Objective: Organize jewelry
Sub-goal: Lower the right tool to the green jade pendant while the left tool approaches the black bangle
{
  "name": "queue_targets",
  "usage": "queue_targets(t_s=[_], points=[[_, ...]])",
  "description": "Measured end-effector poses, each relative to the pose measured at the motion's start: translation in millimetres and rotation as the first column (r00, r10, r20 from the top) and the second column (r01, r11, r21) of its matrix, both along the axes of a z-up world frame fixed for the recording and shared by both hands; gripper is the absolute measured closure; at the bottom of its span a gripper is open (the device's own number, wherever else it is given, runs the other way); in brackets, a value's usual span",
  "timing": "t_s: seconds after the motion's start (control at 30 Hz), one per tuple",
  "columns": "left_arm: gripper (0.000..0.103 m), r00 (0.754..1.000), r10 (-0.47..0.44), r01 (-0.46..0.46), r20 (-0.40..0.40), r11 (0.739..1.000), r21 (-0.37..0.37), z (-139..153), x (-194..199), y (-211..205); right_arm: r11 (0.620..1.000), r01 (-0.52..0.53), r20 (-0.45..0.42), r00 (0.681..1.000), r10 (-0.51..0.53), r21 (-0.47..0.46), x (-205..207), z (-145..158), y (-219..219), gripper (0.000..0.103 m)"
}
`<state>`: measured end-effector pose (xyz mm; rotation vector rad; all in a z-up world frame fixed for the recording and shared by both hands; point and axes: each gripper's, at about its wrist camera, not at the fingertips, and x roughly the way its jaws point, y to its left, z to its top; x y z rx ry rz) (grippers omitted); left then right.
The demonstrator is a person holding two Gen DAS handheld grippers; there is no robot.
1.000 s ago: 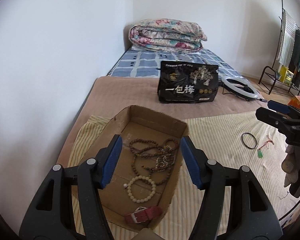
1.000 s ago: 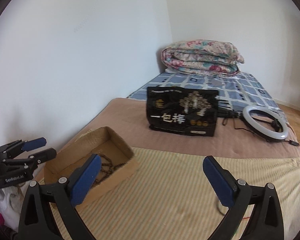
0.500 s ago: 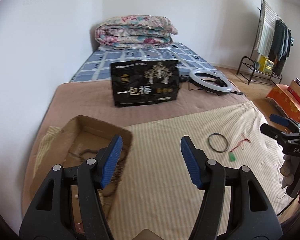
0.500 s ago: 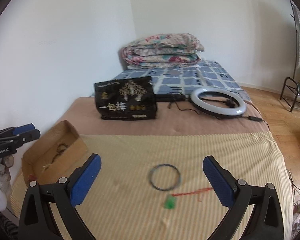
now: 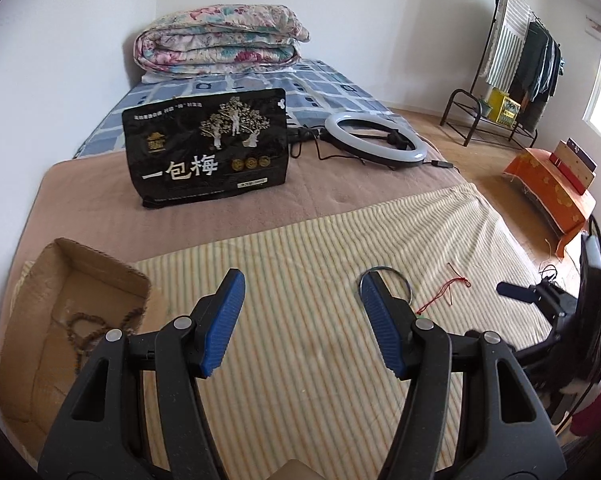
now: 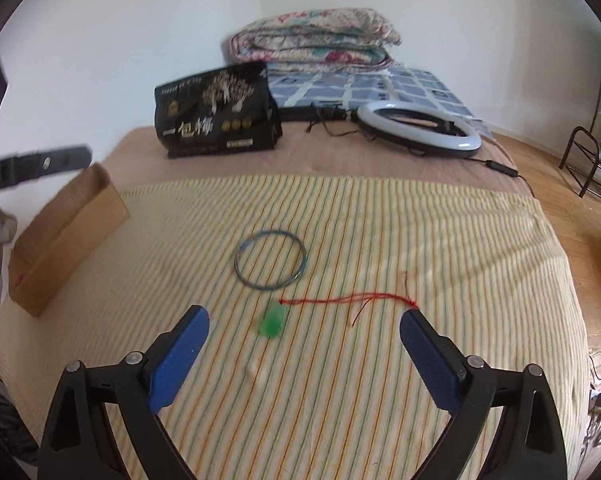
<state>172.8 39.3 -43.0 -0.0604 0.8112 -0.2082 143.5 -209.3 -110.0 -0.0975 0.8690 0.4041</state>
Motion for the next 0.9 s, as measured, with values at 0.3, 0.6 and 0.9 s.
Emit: queue_targets(t_s=[0.3, 0.6, 0.9], points=[[0.040, 1.000, -0.006, 0.006, -0.030, 1.000, 0.001, -20, 14, -11, 0.998, -0.042, -0.015, 0.999, 0.042, -0.054, 12, -27, 19, 0.015], [0.040, 0.999, -0.027, 0.028, -0.038, 1.000, 0.009, -33, 21, -18, 0.991, -0.059, -0.043, 0.998, 0.054, -0.123, 29, -55, 34, 0.037], [0.040, 0.993, -0.056, 0.054, -0.102, 0.998, -0.018, -57, 32, -29, 0.985, -0.050, -0.024, 0.999, 0.047, -0.168, 38, -58, 28, 0.056]])
